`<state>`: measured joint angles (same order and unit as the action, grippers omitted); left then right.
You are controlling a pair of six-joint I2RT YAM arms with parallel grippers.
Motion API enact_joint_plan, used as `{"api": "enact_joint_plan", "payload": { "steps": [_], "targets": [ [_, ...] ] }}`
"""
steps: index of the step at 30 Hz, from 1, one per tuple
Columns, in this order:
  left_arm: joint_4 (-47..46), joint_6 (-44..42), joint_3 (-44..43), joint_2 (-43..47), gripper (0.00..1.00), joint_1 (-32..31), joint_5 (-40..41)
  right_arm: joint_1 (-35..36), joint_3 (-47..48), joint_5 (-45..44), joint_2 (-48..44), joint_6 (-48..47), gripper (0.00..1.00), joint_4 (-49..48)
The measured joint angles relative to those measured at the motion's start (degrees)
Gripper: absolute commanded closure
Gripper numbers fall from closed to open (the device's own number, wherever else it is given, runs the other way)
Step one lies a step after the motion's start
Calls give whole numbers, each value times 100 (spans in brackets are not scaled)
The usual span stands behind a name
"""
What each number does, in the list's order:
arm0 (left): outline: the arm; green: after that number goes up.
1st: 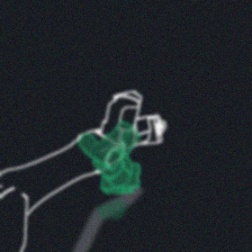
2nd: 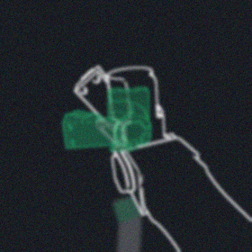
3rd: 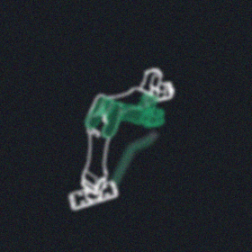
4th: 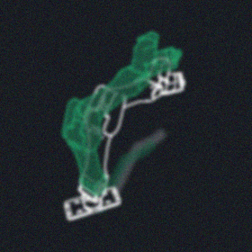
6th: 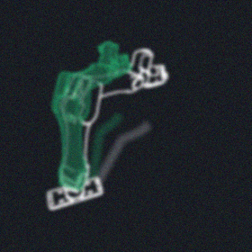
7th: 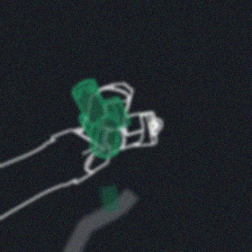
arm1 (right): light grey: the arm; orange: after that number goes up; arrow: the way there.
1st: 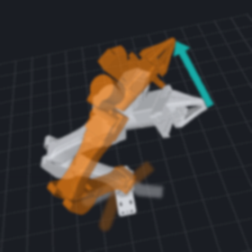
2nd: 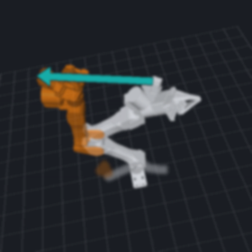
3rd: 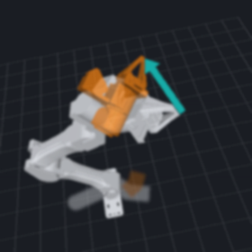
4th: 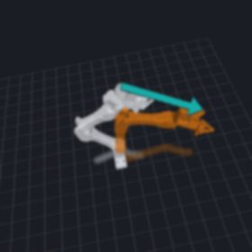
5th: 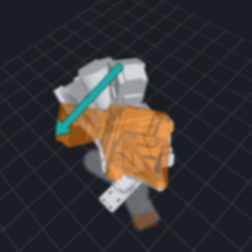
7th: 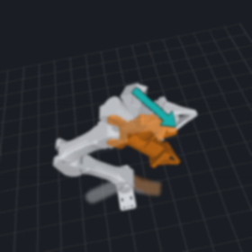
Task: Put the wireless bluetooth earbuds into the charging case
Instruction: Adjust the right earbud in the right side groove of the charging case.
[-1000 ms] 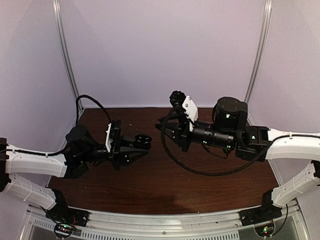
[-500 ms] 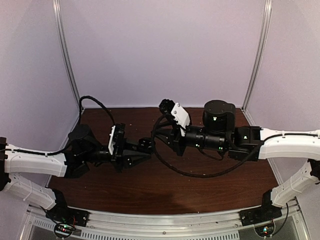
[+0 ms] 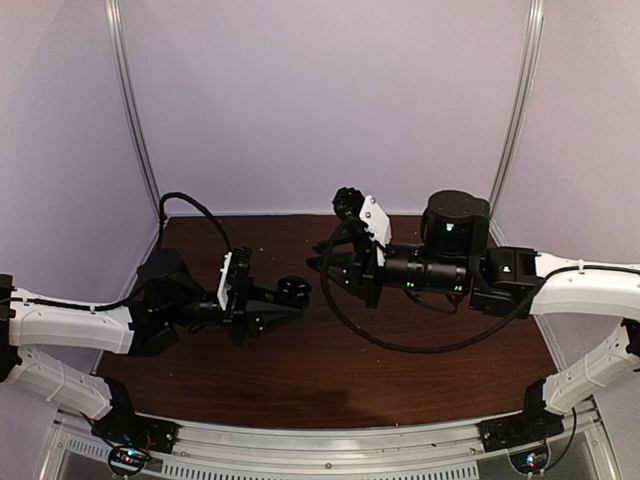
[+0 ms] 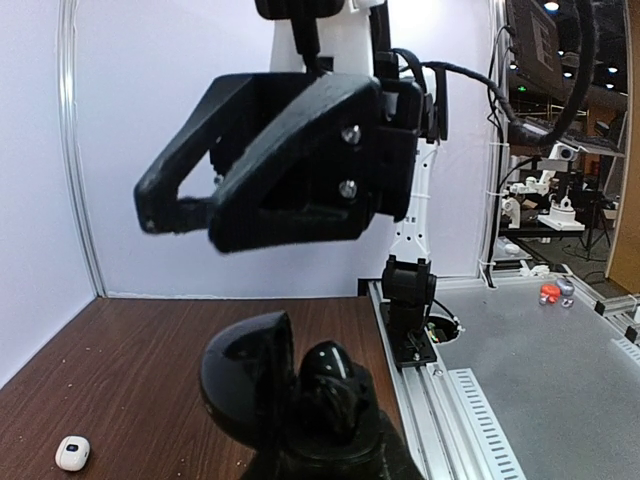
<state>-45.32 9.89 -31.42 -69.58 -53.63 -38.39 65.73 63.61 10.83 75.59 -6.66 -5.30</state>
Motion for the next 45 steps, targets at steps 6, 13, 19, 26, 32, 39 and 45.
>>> {"api": "enact_joint_plan", "payload": {
  "steps": [6, 13, 19, 26, 32, 39, 45],
  "targets": [
    [0, 0, 0, -2, 96, 0, 0, -15, -13, 605, -367, 35, 80, -17],
    [-2, 0, 0, -9, 96, 0, 0, -9, -11, 1213, -122, -57, 83, 267],
    [-2, 2, 0, -9, 96, 0, 0, 11, -9, 1329, 11, -116, 86, 446],
    [46, 2, 0, -22, 96, 2, 4, 31, 9, 1281, 157, -221, 89, 603],
    [42, 2, 0, -22, 96, -2, 9, 57, 70, 1272, 155, -243, 80, 702],
    [33, 4, 0, -24, 96, -2, 17, 116, 205, 1377, 146, -240, 56, 817],
    [7, 4, 0, -50, 96, -2, 20, 122, 299, 1399, 72, -212, 43, 732]
  ]
}}
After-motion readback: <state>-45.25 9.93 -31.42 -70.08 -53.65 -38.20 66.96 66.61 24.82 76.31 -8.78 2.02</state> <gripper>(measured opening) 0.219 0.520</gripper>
